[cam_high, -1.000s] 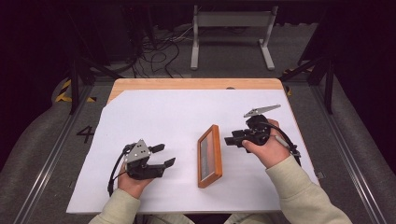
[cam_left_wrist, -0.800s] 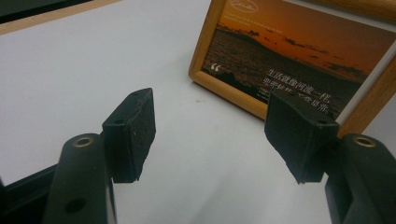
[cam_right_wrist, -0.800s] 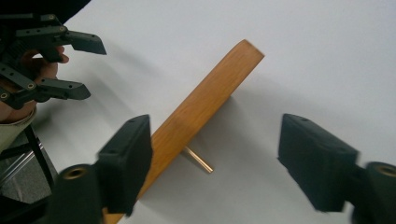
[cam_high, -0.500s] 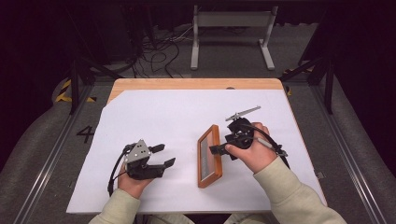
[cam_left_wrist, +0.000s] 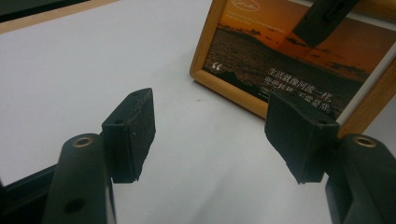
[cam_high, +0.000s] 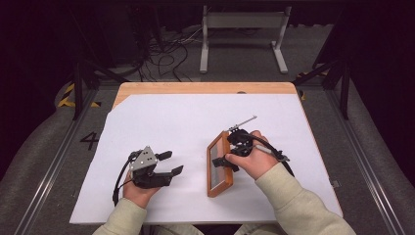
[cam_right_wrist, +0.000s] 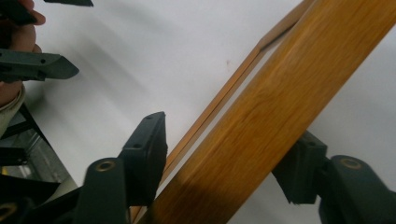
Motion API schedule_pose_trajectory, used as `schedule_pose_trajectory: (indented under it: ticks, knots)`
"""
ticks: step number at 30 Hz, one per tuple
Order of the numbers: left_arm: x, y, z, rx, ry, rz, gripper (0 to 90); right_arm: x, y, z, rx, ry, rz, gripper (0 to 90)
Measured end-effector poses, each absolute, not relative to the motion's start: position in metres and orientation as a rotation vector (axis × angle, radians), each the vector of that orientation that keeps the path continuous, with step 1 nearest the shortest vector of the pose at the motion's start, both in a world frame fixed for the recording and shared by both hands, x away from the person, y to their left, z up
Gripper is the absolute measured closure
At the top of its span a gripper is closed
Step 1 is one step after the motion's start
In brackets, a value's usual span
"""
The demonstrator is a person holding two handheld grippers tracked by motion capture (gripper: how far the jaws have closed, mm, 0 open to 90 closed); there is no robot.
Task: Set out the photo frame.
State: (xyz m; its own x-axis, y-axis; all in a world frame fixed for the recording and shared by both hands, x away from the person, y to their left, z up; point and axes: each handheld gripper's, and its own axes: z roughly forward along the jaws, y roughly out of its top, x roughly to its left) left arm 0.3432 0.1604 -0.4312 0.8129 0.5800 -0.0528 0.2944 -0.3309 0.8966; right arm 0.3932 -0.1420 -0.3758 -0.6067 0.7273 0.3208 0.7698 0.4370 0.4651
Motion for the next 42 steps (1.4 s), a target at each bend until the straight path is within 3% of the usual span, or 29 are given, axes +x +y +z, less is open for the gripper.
schedule_pose_trajectory:
  ticks: [11,17,30,42]
  knots:
    - [0.343,0.160,-0.431,1.935,0.652,0.334,33.7,0.394,-0.138,-0.376,-1.472,-2.544,-0.803,53.3]
    - [0.342,0.160,-0.431,1.934,0.655,0.336,33.7,0.395,-0.138,-0.372,-1.483,-2.545,-0.787,71.0]
    - [0.342,0.162,-0.431,1.924,0.664,0.346,33.7,0.398,-0.137,-0.357,-1.246,-2.707,-0.778,71.1]
    - [0.340,0.166,-0.431,1.919,0.678,0.351,33.7,0.413,-0.139,-0.329,-0.564,-2.931,-0.635,71.3]
